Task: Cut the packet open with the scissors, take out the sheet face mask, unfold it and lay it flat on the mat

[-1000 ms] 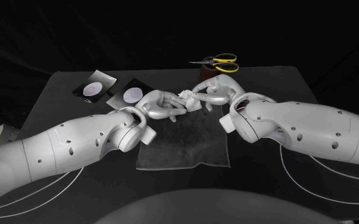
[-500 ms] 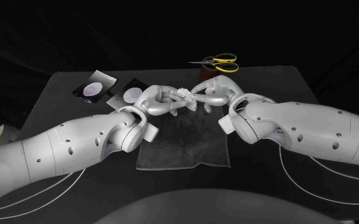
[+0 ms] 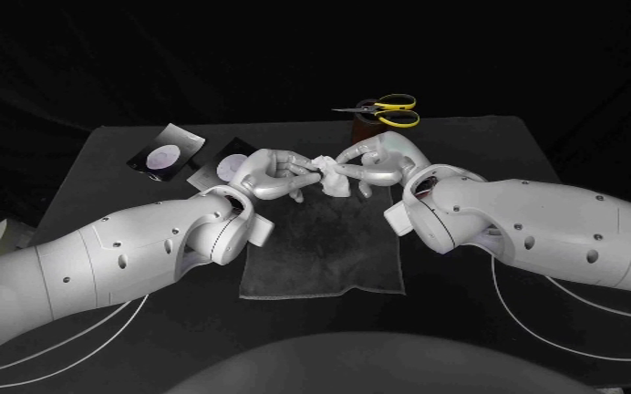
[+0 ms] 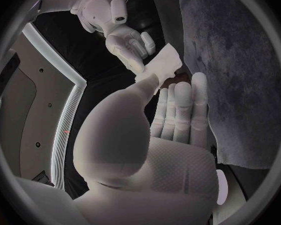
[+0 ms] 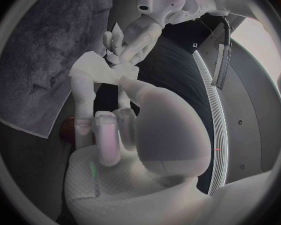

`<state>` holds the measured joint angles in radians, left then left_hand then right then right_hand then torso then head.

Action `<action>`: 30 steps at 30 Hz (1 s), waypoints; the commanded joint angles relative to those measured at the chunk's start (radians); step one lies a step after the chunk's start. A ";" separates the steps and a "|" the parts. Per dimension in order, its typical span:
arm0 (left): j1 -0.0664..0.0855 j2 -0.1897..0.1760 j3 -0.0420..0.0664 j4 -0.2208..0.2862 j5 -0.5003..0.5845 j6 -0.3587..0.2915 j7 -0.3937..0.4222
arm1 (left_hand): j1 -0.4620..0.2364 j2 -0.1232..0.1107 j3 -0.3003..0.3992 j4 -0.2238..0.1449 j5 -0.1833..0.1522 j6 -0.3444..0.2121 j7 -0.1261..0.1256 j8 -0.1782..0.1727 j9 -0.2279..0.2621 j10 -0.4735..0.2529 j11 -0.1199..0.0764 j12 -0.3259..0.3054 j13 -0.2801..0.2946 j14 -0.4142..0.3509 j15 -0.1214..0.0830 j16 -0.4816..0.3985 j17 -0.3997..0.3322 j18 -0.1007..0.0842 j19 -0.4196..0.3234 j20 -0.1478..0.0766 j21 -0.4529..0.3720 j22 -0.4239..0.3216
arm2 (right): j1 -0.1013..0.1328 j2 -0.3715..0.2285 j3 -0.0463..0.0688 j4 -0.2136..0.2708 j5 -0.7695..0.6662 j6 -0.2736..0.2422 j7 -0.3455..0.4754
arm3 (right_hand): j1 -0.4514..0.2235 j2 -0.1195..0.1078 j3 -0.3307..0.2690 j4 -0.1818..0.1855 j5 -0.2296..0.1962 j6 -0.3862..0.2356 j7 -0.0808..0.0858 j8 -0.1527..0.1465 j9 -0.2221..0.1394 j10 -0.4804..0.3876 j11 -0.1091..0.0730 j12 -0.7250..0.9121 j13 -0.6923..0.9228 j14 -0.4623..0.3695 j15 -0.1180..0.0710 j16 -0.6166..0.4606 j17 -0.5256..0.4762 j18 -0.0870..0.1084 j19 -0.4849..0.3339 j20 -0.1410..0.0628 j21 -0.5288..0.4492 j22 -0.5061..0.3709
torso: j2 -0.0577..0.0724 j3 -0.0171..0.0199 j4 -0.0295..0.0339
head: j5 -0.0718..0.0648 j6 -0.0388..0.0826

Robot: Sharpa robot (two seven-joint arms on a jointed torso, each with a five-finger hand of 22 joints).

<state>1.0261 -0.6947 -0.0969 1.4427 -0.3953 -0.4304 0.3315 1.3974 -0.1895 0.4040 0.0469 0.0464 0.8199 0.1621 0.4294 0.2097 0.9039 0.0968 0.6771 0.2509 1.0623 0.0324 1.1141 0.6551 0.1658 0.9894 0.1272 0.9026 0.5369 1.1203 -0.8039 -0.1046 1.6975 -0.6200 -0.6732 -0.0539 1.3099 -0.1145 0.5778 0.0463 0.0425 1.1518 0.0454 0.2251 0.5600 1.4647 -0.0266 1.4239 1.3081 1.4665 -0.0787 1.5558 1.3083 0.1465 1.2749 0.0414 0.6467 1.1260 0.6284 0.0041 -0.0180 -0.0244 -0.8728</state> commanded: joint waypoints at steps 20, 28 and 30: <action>0.000 0.004 0.001 0.003 -0.068 0.050 -0.073 | 0.014 -0.005 -0.026 -0.002 0.002 -0.004 -0.012 0.016 -0.014 -0.057 -0.022 0.239 0.120 0.136 -0.019 0.201 0.266 0.018 0.020 -0.017 0.070 0.044 | 0.000 0.006 0.001 -0.016 0.024 0.016 0.031 | -0.003 0.010 0.006 -0.001 0.006 0.008 -0.001 0.019 0.027 0.085 -0.004 -0.006 0.186 0.099 -0.005 0.003 0.238 0.013 -0.001 -0.006 0.000 0.000 | 0.000 -0.0006 -0.0001 | 0.005 0.000; 0.000 0.015 0.001 -0.002 -0.070 0.081 -0.079 | -0.021 0.011 -0.032 0.031 0.002 -0.019 -0.008 -0.003 -0.027 -0.059 -0.020 0.271 0.132 0.135 -0.017 0.212 0.274 0.017 0.014 -0.015 0.079 0.053 | 0.000 0.008 0.001 -0.012 0.028 0.027 0.031 | -0.005 0.011 0.008 -0.003 0.006 0.007 -0.001 0.020 0.028 0.085 -0.004 -0.006 0.186 0.099 -0.005 0.003 0.237 0.013 -0.001 -0.006 0.000 0.001 | 0.001 0.0001 -0.0011 | 0.003 0.000; 0.000 0.017 0.001 -0.003 -0.072 0.086 -0.082 | -0.036 0.007 -0.041 0.043 0.002 -0.033 -0.004 -0.014 -0.033 -0.062 -0.015 0.278 0.135 0.134 -0.013 0.214 0.274 0.016 0.010 -0.013 0.078 0.051 | 0.000 0.008 0.001 -0.012 0.029 0.029 0.031 | -0.005 0.011 0.008 -0.003 0.006 0.007 -0.001 0.020 0.028 0.085 -0.004 -0.006 0.186 0.099 -0.005 0.003 0.237 0.013 -0.001 -0.006 0.000 0.001 | 0.001 0.0002 -0.0010 | 0.002 0.000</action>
<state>1.0261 -0.6817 -0.0969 1.4394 -0.4523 -0.3879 0.2550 1.3702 -0.1798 0.3633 0.0827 0.0464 0.7946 0.1566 0.4195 0.1794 0.8438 0.0779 0.9520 0.3846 1.1937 0.0147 1.3233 0.9292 0.1726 1.0063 0.1126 0.9779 0.5887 1.1203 -0.7970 -0.1046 1.6833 -0.5936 -0.6650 -0.0349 1.3063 -0.1117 0.5806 0.0407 0.0441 1.1533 0.0439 0.2252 0.5601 1.4647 -0.0266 1.4225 1.3081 1.4661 -0.0783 1.5520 1.3075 0.1392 1.2749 0.0414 0.6467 1.1260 0.6287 0.0041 -0.0189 -0.0208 -0.8728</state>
